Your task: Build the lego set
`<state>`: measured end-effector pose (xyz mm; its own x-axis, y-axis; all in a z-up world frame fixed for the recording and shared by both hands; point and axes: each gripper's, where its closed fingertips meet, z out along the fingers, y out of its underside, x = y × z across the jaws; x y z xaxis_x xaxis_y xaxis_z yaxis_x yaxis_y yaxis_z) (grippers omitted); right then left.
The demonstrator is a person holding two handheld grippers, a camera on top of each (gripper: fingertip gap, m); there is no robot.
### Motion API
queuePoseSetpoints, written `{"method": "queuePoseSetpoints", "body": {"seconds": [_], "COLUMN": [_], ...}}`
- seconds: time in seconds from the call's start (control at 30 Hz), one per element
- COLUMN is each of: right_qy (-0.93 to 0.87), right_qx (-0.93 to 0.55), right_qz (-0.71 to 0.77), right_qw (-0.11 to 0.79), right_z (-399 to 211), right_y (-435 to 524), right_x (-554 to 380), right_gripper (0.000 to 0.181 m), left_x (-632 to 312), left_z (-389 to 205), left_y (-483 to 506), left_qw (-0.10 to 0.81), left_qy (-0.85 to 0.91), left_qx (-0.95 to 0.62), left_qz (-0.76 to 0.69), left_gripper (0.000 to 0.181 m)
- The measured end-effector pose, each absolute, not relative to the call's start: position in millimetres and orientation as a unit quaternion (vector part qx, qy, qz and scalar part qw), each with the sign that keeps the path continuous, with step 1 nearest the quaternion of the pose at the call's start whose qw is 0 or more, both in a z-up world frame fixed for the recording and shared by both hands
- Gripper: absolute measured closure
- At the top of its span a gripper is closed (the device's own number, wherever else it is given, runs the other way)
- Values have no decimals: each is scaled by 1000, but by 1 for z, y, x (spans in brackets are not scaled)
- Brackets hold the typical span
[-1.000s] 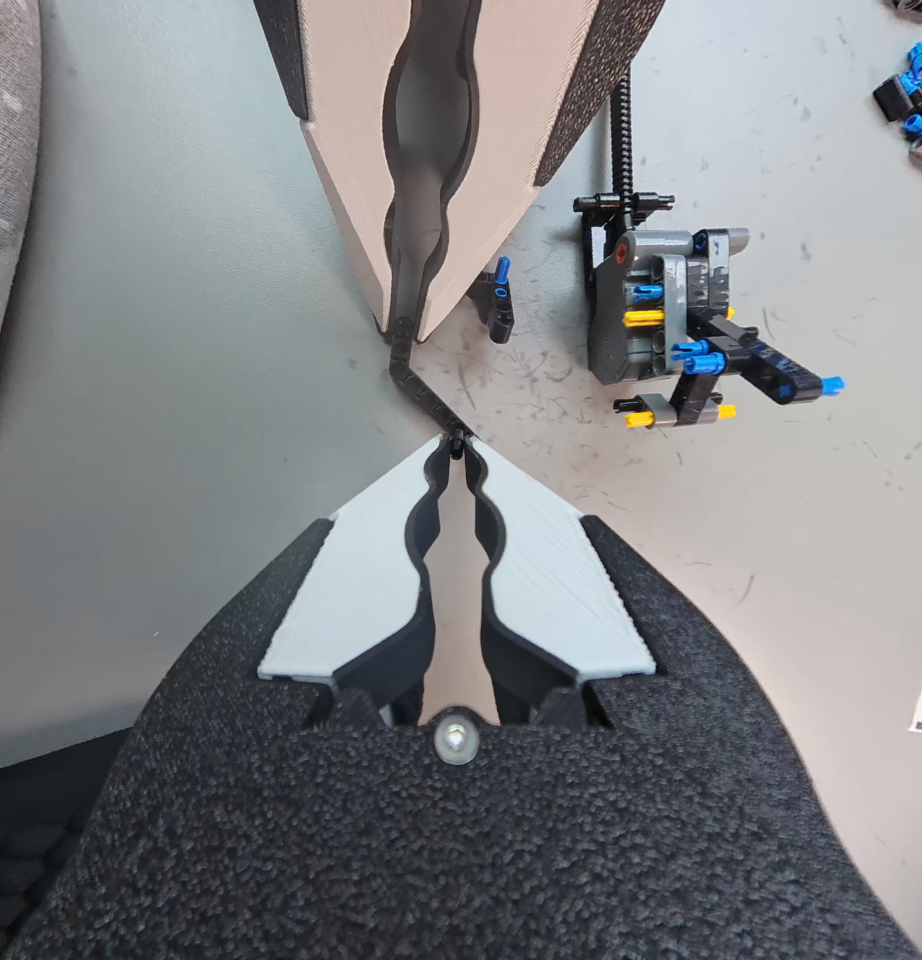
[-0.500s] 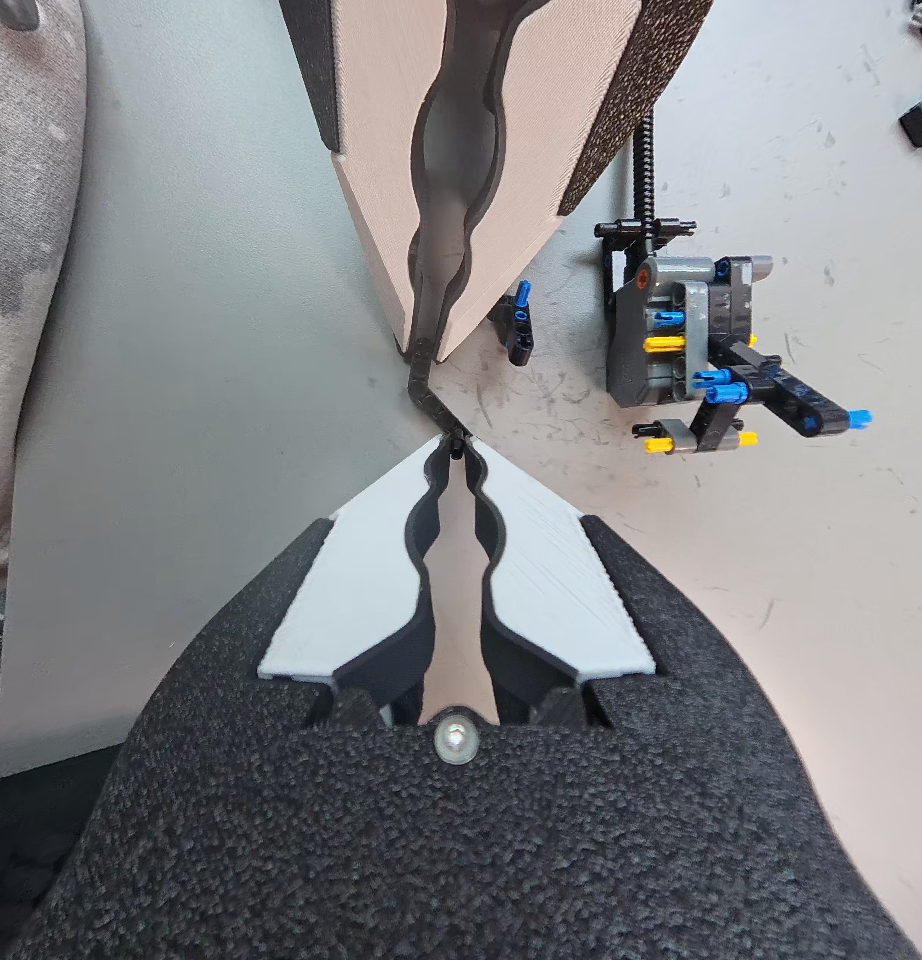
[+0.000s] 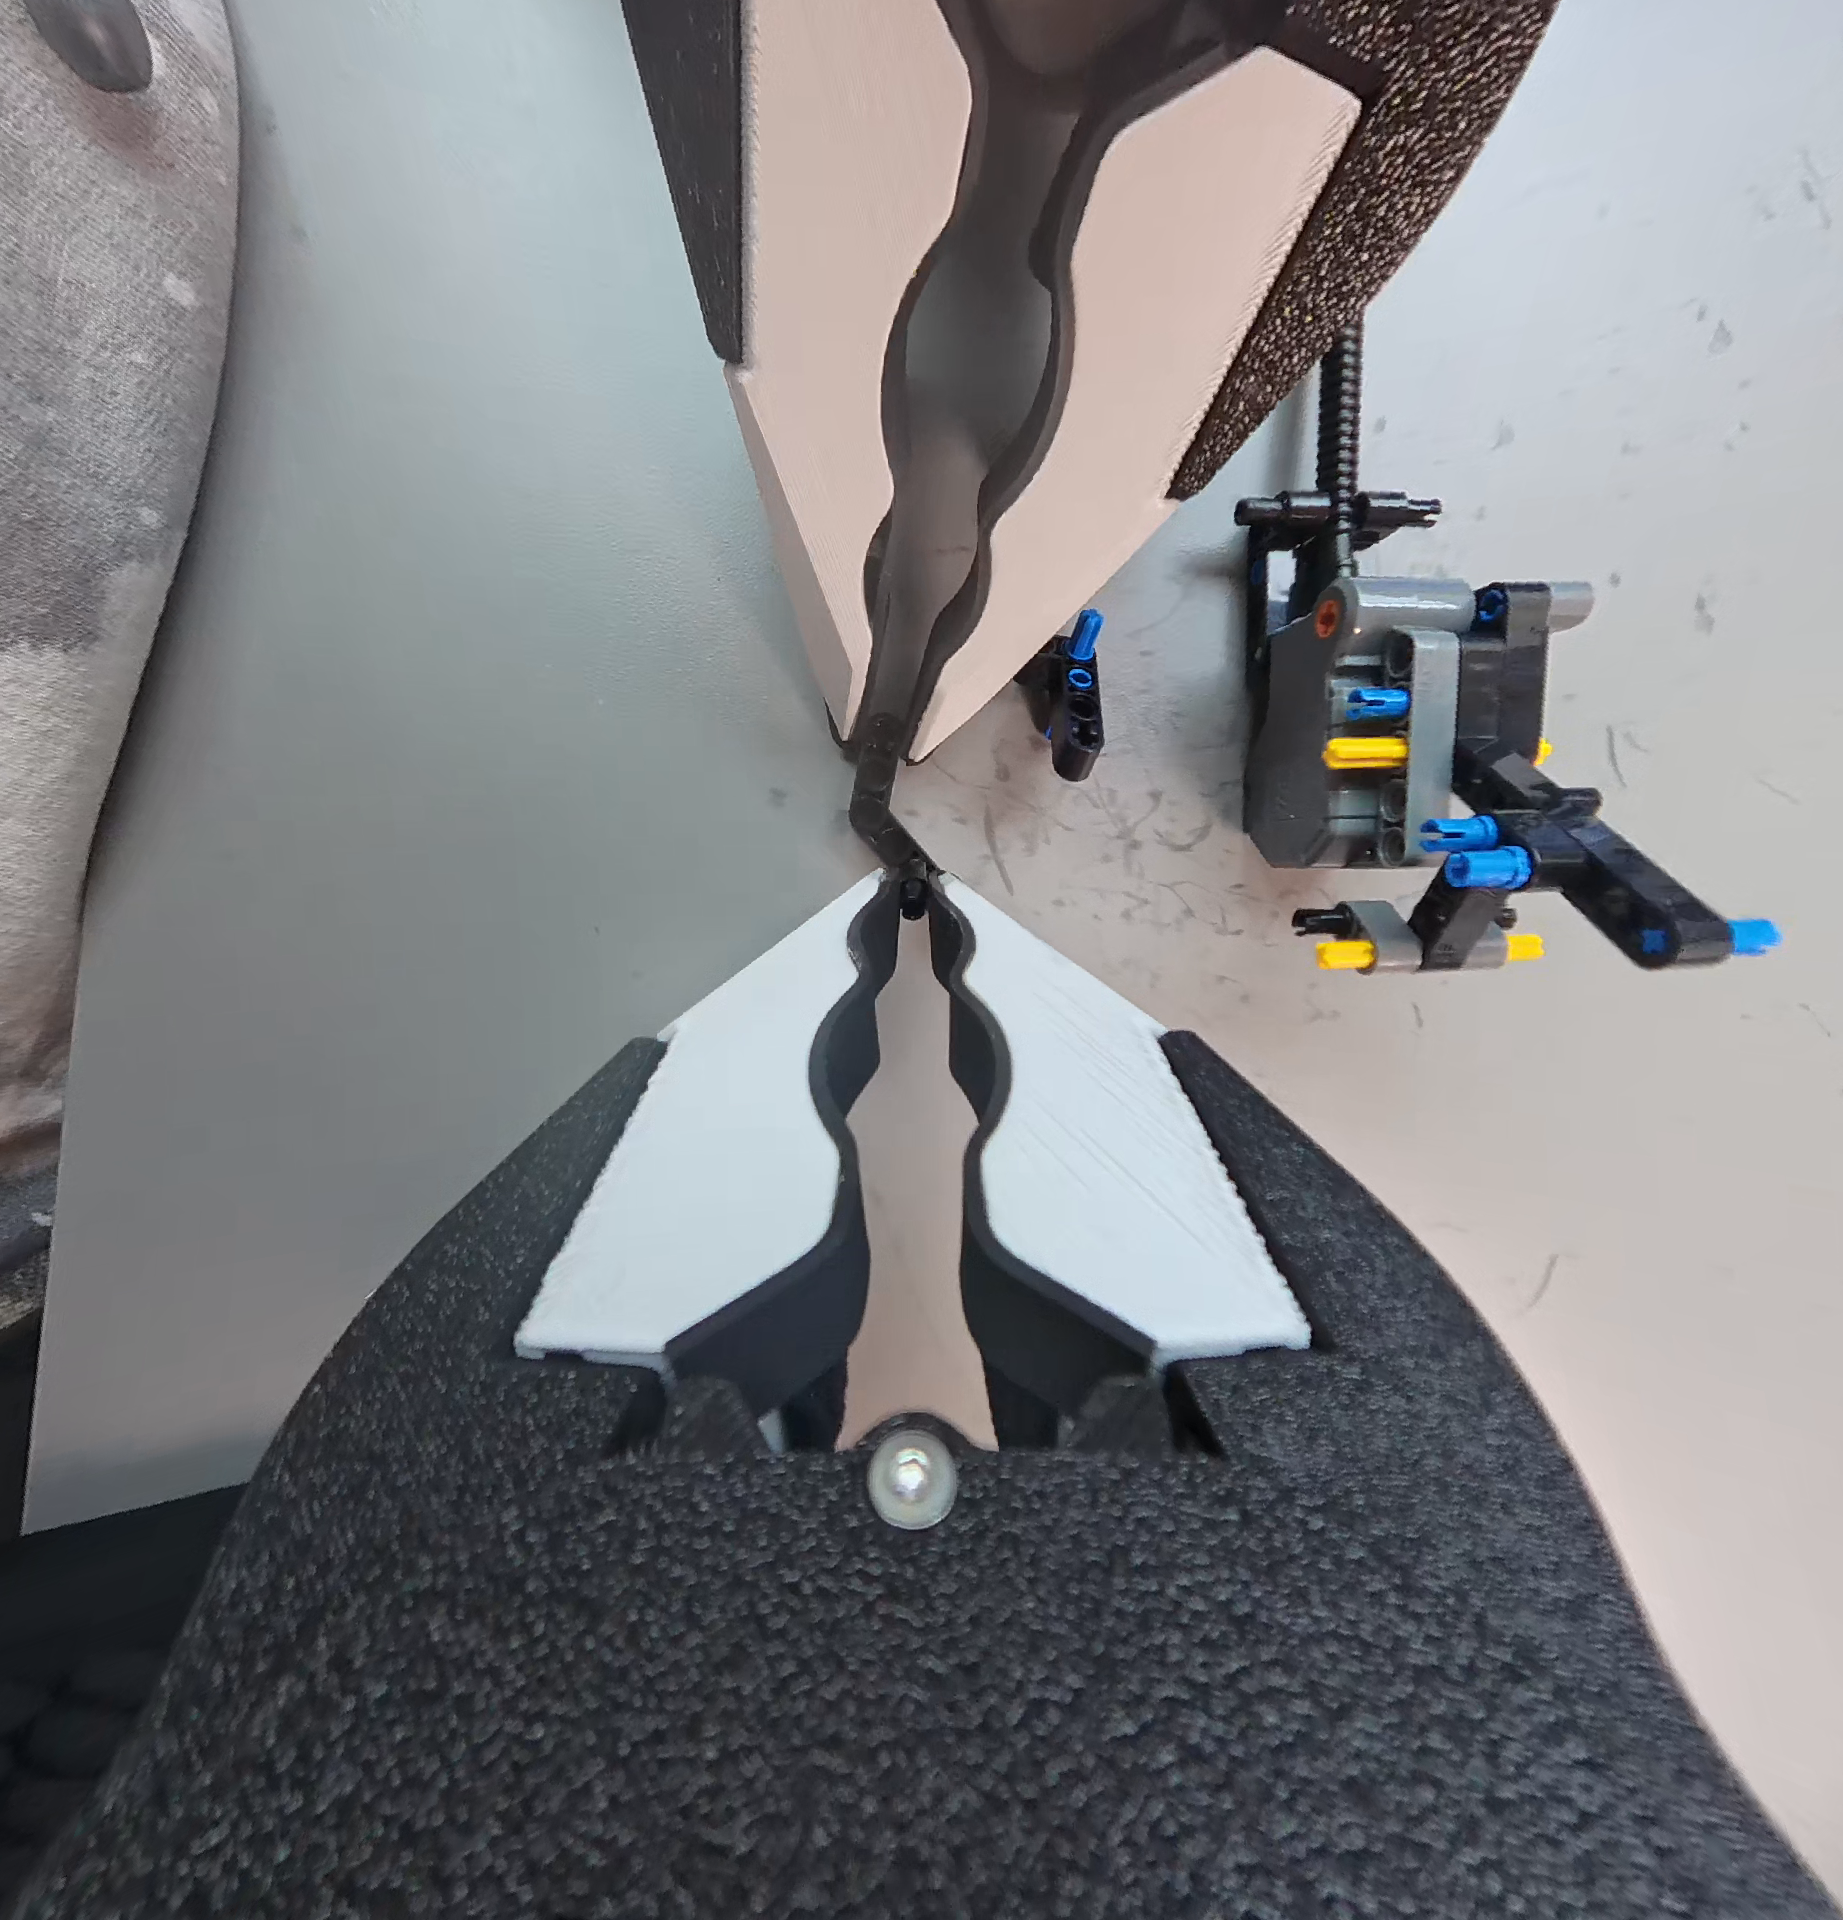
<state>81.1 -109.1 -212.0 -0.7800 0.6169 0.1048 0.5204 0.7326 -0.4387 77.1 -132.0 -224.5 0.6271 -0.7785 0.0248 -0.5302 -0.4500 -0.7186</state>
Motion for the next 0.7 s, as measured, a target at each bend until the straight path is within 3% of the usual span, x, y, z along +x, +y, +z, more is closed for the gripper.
{"method": "queuePoseSetpoints", "body": {"seconds": [0.43, 0.7], "right_qy": [-955, -954], "right_qx": [-267, -263], "right_qz": [117, 127], "right_qw": [53, 65], "right_z": [-217, -214], "right_y": [-105, -106], "right_x": [83, 79], "right_gripper": [176, 176], "left_x": [77, 77], "left_z": [-224, -224], "left_y": [-132, -134], "left_qw": [348, 348], "left_qy": [394, 397], "left_qx": [-832, -830], "left_qz": [-179, -182], "left_gripper": [173, 168]}}
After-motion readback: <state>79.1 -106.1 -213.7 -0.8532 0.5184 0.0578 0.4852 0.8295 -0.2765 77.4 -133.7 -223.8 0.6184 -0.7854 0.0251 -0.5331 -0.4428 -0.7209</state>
